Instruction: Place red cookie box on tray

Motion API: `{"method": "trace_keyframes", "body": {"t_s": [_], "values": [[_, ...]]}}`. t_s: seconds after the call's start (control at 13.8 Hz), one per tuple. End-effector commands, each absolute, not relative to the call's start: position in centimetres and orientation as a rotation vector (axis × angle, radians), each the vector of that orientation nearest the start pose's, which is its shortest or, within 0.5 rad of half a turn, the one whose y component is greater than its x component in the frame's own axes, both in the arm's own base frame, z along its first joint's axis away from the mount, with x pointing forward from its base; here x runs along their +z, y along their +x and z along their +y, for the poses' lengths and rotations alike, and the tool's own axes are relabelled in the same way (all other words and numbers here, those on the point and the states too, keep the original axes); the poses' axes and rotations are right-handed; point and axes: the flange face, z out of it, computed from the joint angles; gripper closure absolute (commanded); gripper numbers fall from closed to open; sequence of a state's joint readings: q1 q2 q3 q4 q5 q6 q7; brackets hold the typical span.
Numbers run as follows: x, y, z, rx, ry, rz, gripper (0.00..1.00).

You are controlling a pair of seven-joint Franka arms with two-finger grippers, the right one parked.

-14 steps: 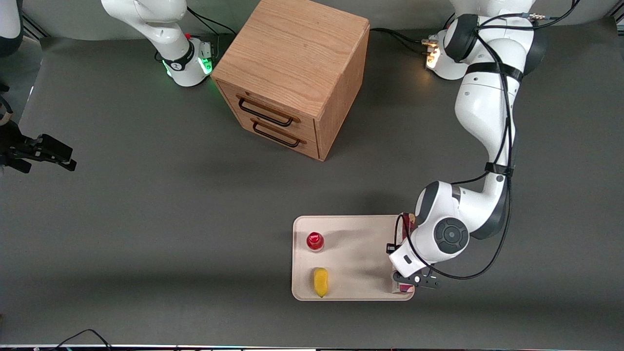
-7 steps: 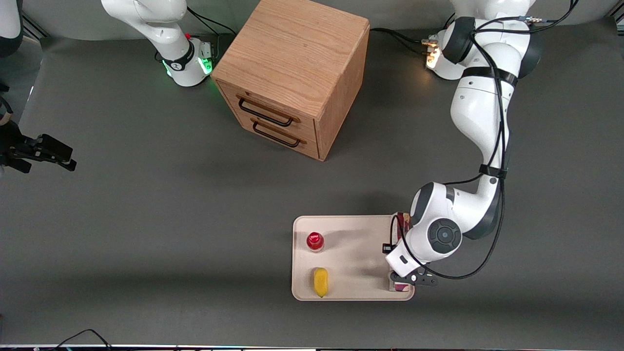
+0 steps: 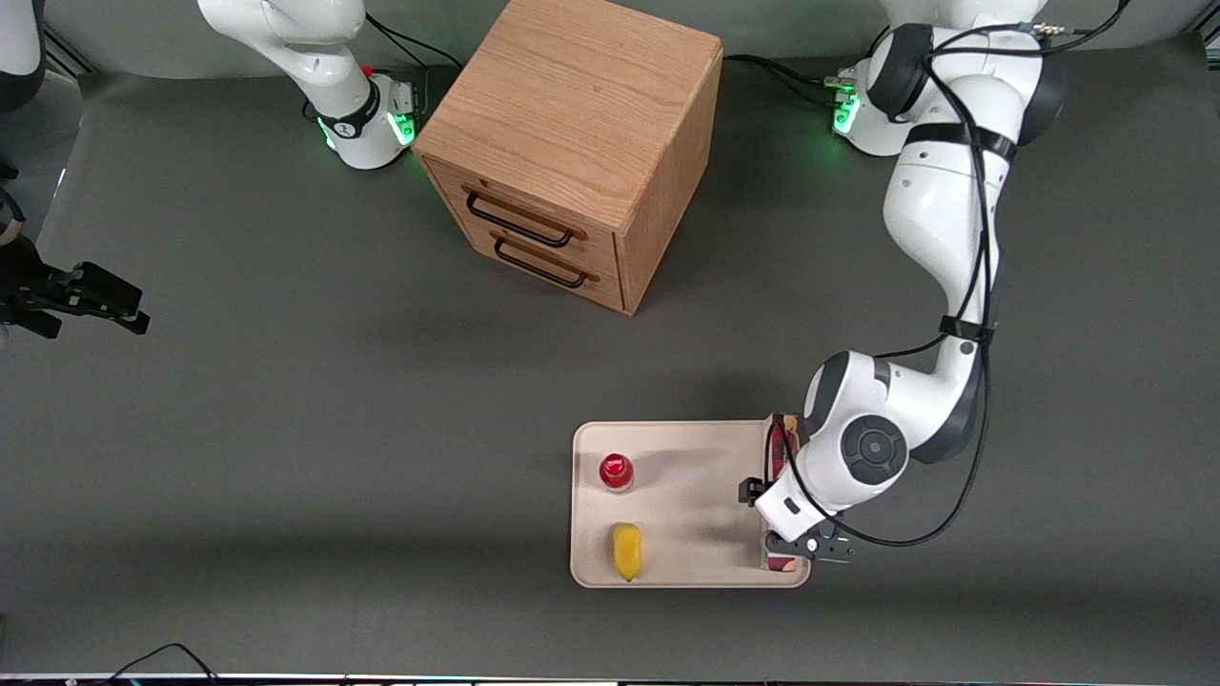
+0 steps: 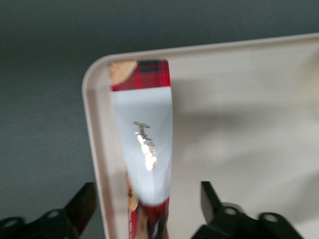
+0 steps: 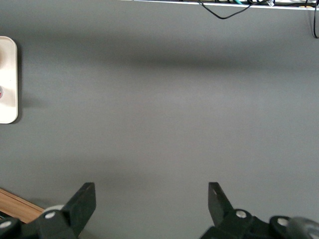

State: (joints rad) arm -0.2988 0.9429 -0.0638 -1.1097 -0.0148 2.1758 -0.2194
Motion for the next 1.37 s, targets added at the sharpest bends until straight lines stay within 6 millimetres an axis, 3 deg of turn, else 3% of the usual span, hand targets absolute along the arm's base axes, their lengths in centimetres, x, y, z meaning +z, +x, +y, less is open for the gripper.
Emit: {"method": "trace_keyframes", "body": {"t_s": [0.0,0.14,0.22,0.36,0.65,0.94,1.3], "values": [[31.3,72.2,-23.6,-0.194,-3.218,0.117,0.00],[35.7,71.6,-20.8,-0.246,-3.224,0.060,0.00],[38.0,71.3,-18.3,-0.266,-3.227,0.005,0.00],[42.6,69.4,-13.2,-0.198,-3.209,-0.065,0.00],[51.0,64.8,-5.1,-0.024,-3.168,0.001,0.00],[55.6,58.7,-0.6,-0.044,-3.152,0.003,0.00],[58.5,56.4,1.4,-0.020,-3.092,0.108,0.00]]}}
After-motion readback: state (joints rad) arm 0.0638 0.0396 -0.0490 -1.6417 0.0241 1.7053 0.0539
